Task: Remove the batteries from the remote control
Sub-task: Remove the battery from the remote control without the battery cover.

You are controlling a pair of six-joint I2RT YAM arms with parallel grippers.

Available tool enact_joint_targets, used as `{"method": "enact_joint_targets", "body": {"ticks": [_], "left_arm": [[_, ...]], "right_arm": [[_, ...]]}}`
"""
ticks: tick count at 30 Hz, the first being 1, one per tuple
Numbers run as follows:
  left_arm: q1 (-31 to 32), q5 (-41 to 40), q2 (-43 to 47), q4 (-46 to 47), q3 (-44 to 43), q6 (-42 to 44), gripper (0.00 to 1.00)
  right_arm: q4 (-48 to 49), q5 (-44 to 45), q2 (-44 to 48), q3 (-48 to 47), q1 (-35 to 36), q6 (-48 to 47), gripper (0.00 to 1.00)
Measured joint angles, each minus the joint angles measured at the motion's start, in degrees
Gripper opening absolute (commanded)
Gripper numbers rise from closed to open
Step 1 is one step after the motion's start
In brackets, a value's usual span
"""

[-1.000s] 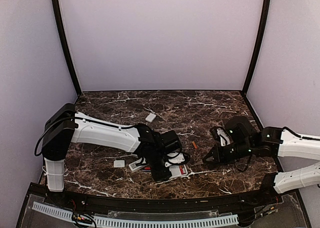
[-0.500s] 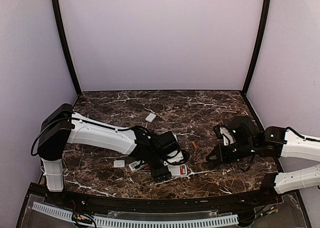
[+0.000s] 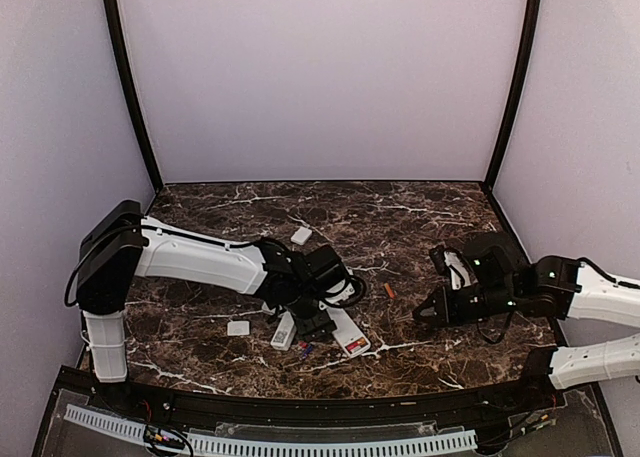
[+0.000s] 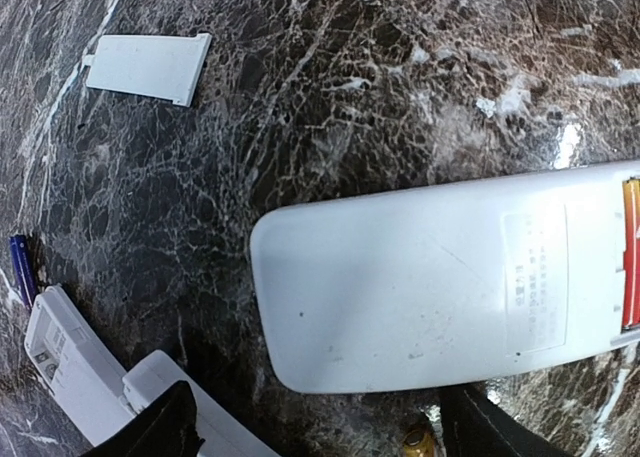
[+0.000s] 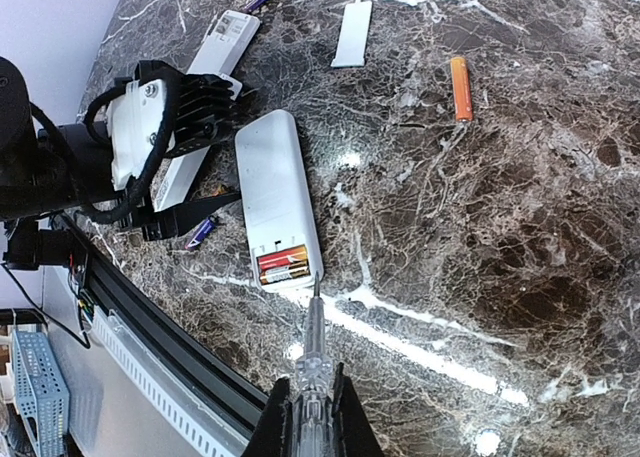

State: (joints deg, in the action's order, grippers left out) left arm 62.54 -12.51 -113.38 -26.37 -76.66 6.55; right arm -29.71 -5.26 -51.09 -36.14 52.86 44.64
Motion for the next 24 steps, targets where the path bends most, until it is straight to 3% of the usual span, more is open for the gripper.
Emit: {"method": "enact_joint_targets", "body": {"ticks": [7, 15, 24], "left_arm": [[-2.4, 6.8, 4.3, -0.9, 0.3, -5.6, 0.82], [-7.3, 24.5, 13.7, 0.9, 0.8, -18.3, 0.76], [-9.4, 37.9, 10.9, 5.3, 5.2, -28.5, 0.71]], "right_arm": [[0.2, 1.3, 0.0, 0.3, 0.0, -0.3, 0.00], [0.2, 4.9, -0.4, -1.9, 1.4, -1.1, 0.00], [1.1, 9.7, -3.1, -2.4, 6.3, 0.9, 0.00]]}}
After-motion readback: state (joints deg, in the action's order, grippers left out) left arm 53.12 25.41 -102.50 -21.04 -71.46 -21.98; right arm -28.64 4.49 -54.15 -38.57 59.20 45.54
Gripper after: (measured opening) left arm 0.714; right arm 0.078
